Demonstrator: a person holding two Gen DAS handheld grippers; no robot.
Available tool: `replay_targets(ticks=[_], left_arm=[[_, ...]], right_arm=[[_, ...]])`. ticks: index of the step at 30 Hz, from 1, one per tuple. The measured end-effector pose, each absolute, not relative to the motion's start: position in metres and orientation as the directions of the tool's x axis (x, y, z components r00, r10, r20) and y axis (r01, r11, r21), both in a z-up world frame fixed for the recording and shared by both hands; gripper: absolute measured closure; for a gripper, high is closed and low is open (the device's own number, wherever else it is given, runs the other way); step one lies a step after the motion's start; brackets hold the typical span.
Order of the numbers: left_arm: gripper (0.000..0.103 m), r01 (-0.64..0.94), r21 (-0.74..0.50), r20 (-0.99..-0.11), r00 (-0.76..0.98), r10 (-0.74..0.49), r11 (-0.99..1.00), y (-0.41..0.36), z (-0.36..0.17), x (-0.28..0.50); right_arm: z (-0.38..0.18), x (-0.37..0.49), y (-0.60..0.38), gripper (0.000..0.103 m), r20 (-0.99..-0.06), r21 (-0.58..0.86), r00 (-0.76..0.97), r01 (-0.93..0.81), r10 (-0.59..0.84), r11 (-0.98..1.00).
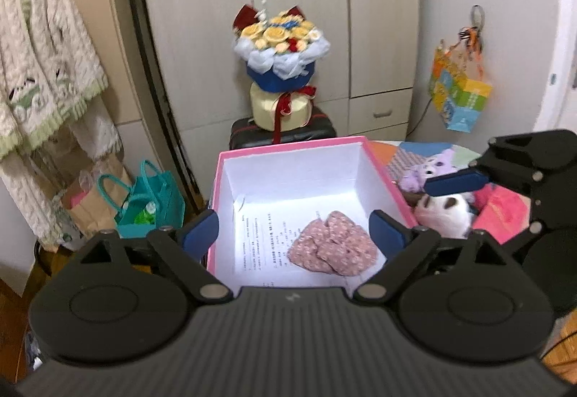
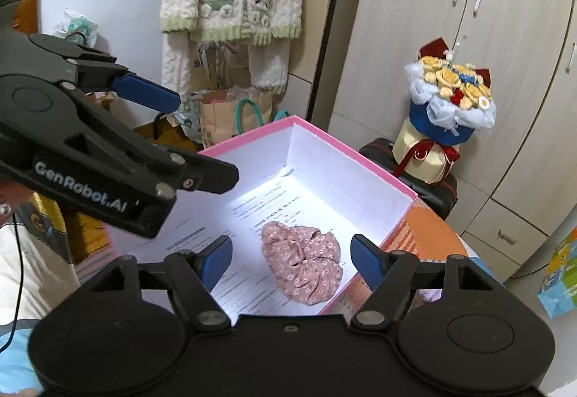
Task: Organize soft objects
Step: 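Move the left tool back toward the white wet-wipes pack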
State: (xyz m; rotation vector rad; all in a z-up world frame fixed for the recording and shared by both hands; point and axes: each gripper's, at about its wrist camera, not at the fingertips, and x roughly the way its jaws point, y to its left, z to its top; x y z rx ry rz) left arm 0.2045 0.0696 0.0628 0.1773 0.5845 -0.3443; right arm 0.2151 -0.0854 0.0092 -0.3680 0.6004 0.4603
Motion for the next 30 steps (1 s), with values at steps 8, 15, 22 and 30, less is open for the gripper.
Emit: replay_targets(ticks=[8, 15, 22, 30], left_arm=[[0.009, 0.446, 0.075, -0.523, 0.779, -0.345, 0.892, 0.060, 0.085, 0.144], [0.009, 0.509, 0.063, -0.500, 0.761, -0.414, 0.859, 0.049, 0.098, 0.103], [0.009, 0.597, 0.058, -0.513, 0.705, -0.489, 0.800, 0.018, 0.084, 0.077], [0.011, 0.675, 0.033, -0.582, 0.613, -0.535, 0.737, -0.029, 0.050, 0.069]], right_arm=[[0.038, 0.158, -0.103, 0.020, -0.564, -0.201, 0.752, -0.525, 0.340, 0.827], [0.054, 0.110, -0.152, 0.018, -0.523, -0.151, 0.775, -0.495, 0.355, 0.856], [0.045, 0.072, -0.210, 0.017, -0.477, -0.105, 0.814, -0.428, 0.332, 0.897], [0.009, 0.054, -0.254, 0.016, -0.489, -0.044, 0.808, -0.400, 0.329, 0.915]])
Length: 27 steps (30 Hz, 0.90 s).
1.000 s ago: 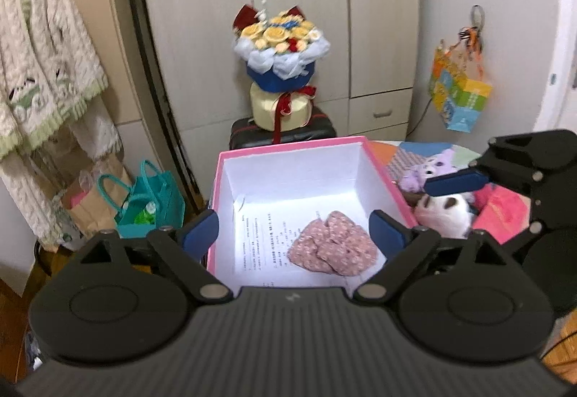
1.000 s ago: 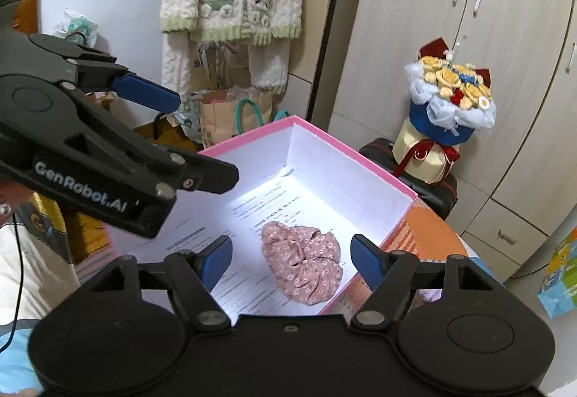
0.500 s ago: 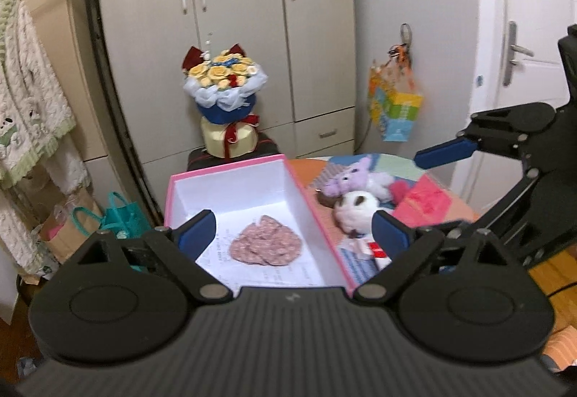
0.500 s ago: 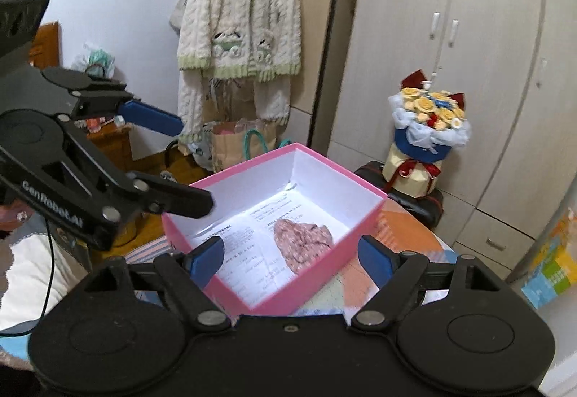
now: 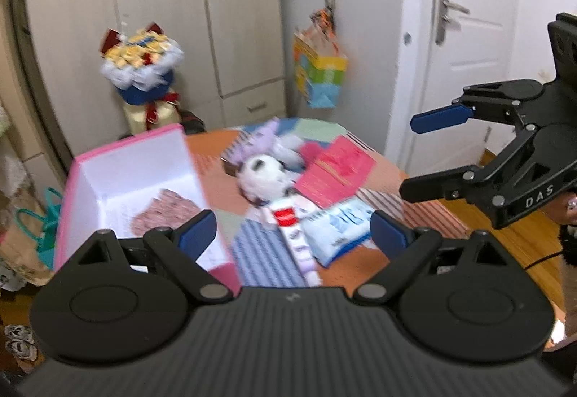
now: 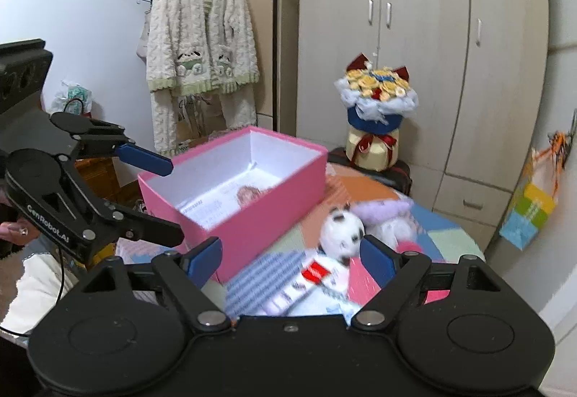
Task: Organize soft objects
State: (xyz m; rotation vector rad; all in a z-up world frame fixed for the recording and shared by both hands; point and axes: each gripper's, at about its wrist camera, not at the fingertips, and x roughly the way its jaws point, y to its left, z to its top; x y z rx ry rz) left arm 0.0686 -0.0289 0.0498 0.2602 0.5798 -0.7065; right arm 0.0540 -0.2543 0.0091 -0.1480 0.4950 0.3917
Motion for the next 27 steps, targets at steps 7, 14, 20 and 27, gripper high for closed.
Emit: replay_targets(ticks=[7, 14, 20, 27], left_arm=[[0.013, 0.712, -0.012, -0.647, 0.530, -0.549, 0.702, -0.068, 0.014, 0.077], [0.024, 0.710, -0.103, -0.704, 0.442, -0.556, 0.696, -0.104, -0.033, 0.109], [0.035, 0.654, -0.192, -0.766, 0.367, -0.528, 0.732, -0.124, -0.063, 0.143], [0.036, 0.596, -0.226, -0.780, 0.363, -0.510, 0.770, -0.132, -0.081, 0.160]], right_arm=[[-0.035, 0.058, -0.282, 0.016, -0.540, -0.011, 0.779, -0.384, 0.318, 0.923], [-0.080, 0.073, -0.292, 0.016, -0.578, -0.057, 0.766, -0.382, 0.282, 0.922], [-0.111, 0.095, -0.293, 0.016, -0.585, -0.107, 0.767, -0.395, 0.263, 0.913], [-0.135, 0.121, -0.296, 0.016, -0.599, -0.093, 0.762, -0.370, 0.245, 0.924]])
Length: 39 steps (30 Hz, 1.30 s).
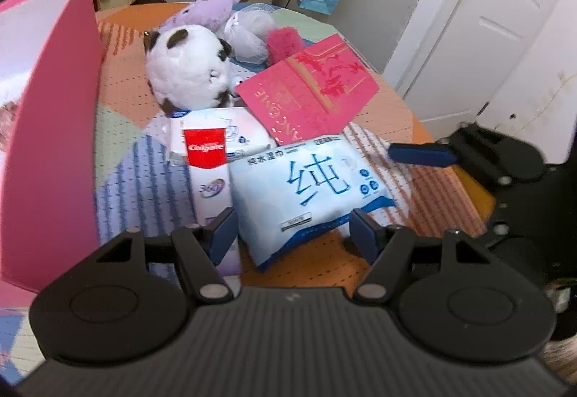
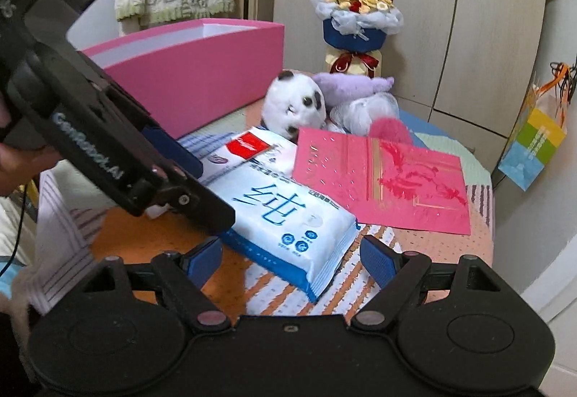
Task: Organize soft objects
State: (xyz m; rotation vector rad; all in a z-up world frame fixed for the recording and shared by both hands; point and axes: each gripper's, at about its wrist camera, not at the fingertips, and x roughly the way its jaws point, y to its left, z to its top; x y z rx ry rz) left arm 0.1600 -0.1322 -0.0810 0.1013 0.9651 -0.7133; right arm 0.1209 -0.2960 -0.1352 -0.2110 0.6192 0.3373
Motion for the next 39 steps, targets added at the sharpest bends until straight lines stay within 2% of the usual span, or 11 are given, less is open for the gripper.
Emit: replay_targets(ticks=[7, 10, 12, 15, 19, 24, 39], left_arm=[[0.036, 0.516, -0.281, -0.778, 0.371, -0.508, 0.809, -0.133, -0.100, 0.161], [0.036, 0.502, -0.294, -0.754, 0.401, -0.520, 0.814, -0.130, -0.103, 0.156], [0.047, 0.492, -0.304, -0.747, 0.407, -0.525, 0.815, -0.128, -0.103, 0.155], [0.054, 0.500, -0.277, -0.740, 0.435, -0.514, 0.821, -0.130, -0.105, 0.153], [0.054, 0.528, -0.193, -0.729, 0.487, -0.481, 0.827, -0.140, -0.105, 0.142], [0.054, 0.534, -0.187, -0.724, 0.493, -0.483, 0.825, -0.141, -0.104, 0.139], [0.053, 0.565, -0.195, -0.741, 0.450, -0.498, 0.802, -0.134, -0.089, 0.113]], right_arm=[[-0.147, 0.134, -0.288, 0.016, -0.632, -0.068, 0.735, -0.369, 0.246, 0.927], [-0.150, 0.136, -0.290, 0.016, -0.628, -0.012, 0.735, -0.338, 0.256, 0.941], [-0.151, 0.136, -0.291, 0.016, -0.619, 0.011, 0.742, -0.320, 0.258, 0.947], [-0.153, 0.134, -0.288, 0.020, -0.607, 0.003, 0.756, -0.305, 0.245, 0.952], [-0.153, 0.126, -0.281, 0.029, -0.590, -0.020, 0.774, -0.298, 0.229, 0.955], [-0.154, 0.120, -0.277, 0.034, -0.568, -0.036, 0.797, -0.270, 0.202, 0.962], [-0.137, 0.091, -0.263, 0.035, -0.607, -0.051, 0.780, -0.227, 0.151, 0.973]])
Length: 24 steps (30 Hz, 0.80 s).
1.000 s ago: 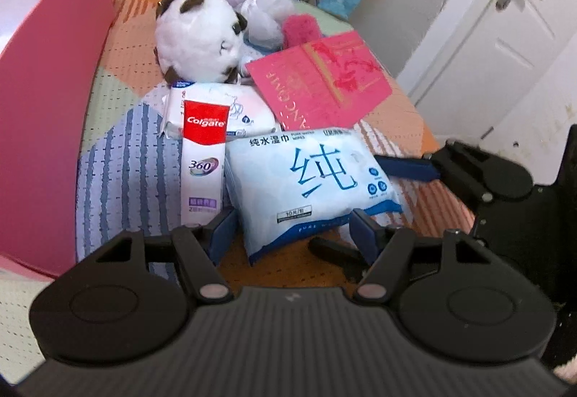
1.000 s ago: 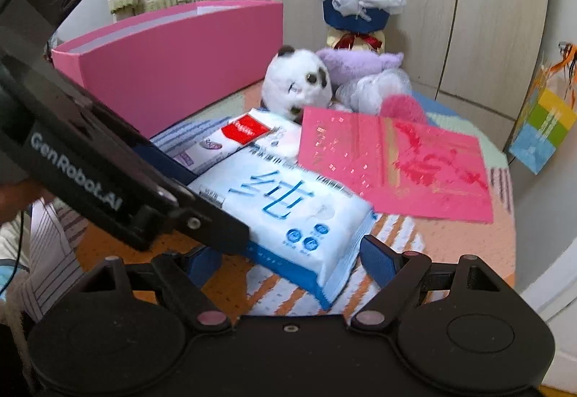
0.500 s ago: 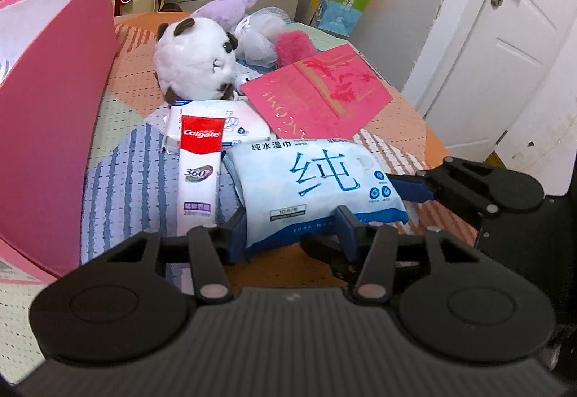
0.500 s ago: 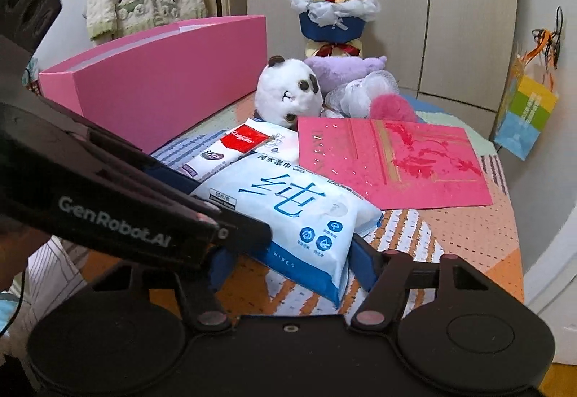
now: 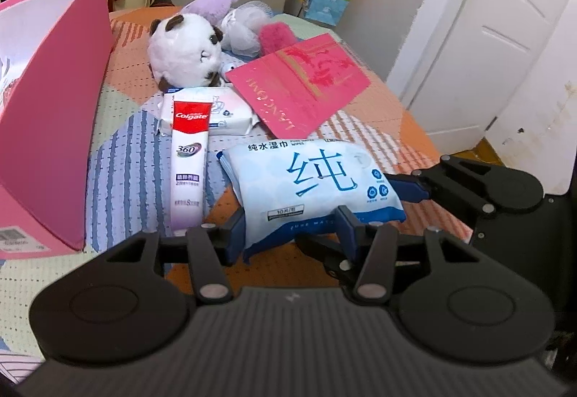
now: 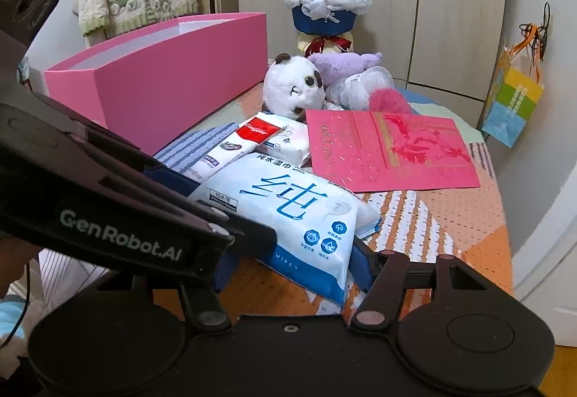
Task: Organize soft objects
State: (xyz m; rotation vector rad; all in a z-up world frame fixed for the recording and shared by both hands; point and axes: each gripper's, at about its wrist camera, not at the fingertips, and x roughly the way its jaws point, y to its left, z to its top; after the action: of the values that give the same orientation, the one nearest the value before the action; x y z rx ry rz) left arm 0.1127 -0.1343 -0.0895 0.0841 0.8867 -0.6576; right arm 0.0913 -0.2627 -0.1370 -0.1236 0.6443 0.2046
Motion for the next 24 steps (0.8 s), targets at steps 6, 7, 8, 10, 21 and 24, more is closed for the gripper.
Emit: replay_targets(ticks=[6, 7, 8, 10, 21, 24], left_arm=[[0.053, 0.587, -0.210, -0.732, 0.435, -0.524, 0.782, -0.124, -0.076, 0.099], [0.053, 0.587, -0.215, -0.731, 0.433, -0.527, 0.781, -0.122, -0.074, 0.096], [0.053, 0.588, -0.219, -0.730, 0.431, -0.530, 0.779, -0.120, -0.073, 0.094], [0.053, 0.596, -0.227, -0.729, 0.421, -0.541, 0.770, -0.115, -0.068, 0.089], [0.052, 0.555, -0.248, -0.690, 0.474, -0.547, 0.794, -0.070, -0.034, 0.053], [0.051, 0.541, -0.233, -0.690, 0.495, -0.529, 0.809, -0.054, -0.023, 0.043]], right_arm=[[-0.122, 0.075, -0.252, 0.034, -0.611, -0.093, 0.781, -0.232, 0.129, 0.968], [-0.120, 0.073, -0.251, 0.034, -0.614, -0.097, 0.779, -0.232, 0.126, 0.968], [-0.117, 0.069, -0.248, 0.034, -0.617, -0.108, 0.778, -0.233, 0.119, 0.967], [-0.112, 0.063, -0.243, 0.033, -0.617, -0.134, 0.780, -0.239, 0.107, 0.962], [-0.072, 0.030, -0.197, 0.033, -0.579, -0.259, 0.807, -0.319, 0.117, 0.912], [-0.062, 0.022, -0.179, 0.032, -0.570, -0.284, 0.810, -0.350, 0.136, 0.893]])
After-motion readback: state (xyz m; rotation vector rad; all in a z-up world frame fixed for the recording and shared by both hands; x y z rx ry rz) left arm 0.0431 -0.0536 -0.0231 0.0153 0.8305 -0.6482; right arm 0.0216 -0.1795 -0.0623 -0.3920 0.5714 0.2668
